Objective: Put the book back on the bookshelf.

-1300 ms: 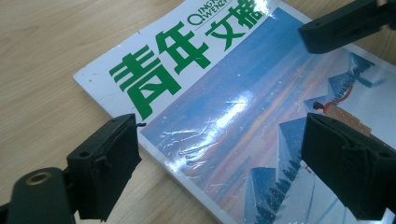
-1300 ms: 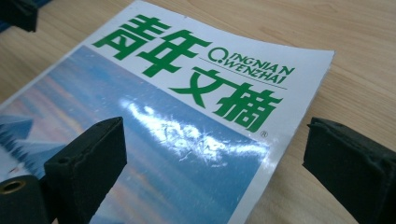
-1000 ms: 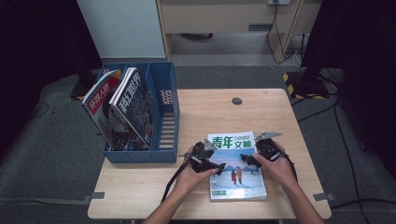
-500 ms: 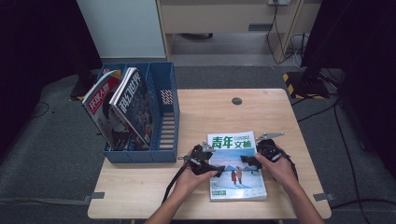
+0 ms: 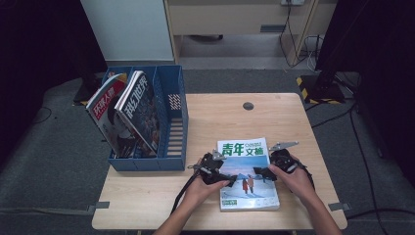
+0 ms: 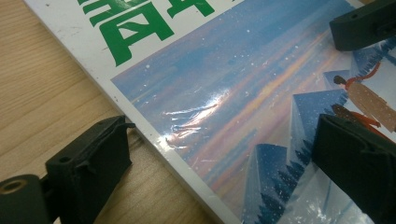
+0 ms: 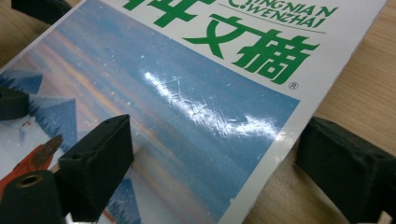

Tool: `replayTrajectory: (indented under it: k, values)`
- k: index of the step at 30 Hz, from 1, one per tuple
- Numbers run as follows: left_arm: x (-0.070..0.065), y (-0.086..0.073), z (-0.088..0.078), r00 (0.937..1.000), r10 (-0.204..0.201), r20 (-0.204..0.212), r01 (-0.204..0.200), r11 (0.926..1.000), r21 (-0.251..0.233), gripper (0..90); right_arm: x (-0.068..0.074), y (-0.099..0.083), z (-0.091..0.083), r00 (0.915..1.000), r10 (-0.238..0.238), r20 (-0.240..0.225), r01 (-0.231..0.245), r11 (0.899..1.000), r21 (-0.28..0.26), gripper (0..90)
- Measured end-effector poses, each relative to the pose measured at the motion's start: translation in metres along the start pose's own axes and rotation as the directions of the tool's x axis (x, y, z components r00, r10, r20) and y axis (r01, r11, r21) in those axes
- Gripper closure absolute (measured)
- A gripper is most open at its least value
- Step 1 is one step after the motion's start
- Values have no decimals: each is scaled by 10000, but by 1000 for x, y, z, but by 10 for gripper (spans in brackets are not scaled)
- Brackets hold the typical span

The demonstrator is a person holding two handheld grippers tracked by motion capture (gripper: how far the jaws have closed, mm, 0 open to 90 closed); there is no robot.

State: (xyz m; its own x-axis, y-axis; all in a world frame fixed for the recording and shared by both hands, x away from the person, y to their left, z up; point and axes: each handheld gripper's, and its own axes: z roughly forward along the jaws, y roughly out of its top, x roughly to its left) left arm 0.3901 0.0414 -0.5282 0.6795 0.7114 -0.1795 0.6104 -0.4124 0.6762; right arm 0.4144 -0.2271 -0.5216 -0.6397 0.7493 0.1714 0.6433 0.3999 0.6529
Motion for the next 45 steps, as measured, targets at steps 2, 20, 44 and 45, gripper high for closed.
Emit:
replayTrajectory:
  k: [2, 20, 44, 45]
  values:
    - [0, 0, 0, 10000, 16, 7, -16, 10000, -28, 29, 4, 0, -4, 9993, -354, 133, 353, 9994, 67, 177]
    - [1, -2, 0, 10000, 17, 70, -17, 10000, -96, 27, 26, 20, 3, 9949, -835, -567, 793, 9943, -717, 178]
    - [1, -2, -1, 9999, 78, 99, -77, 10000, -62, 27, 25, 14, -3, 9922, -549, -1121, 490, 9973, -548, 480]
    - [1, -2, -1, 9999, 44, 102, -44, 10000, -56, 27, 26, 13, -3, 9920, -599, -1113, 538, 9969, -569, 482]
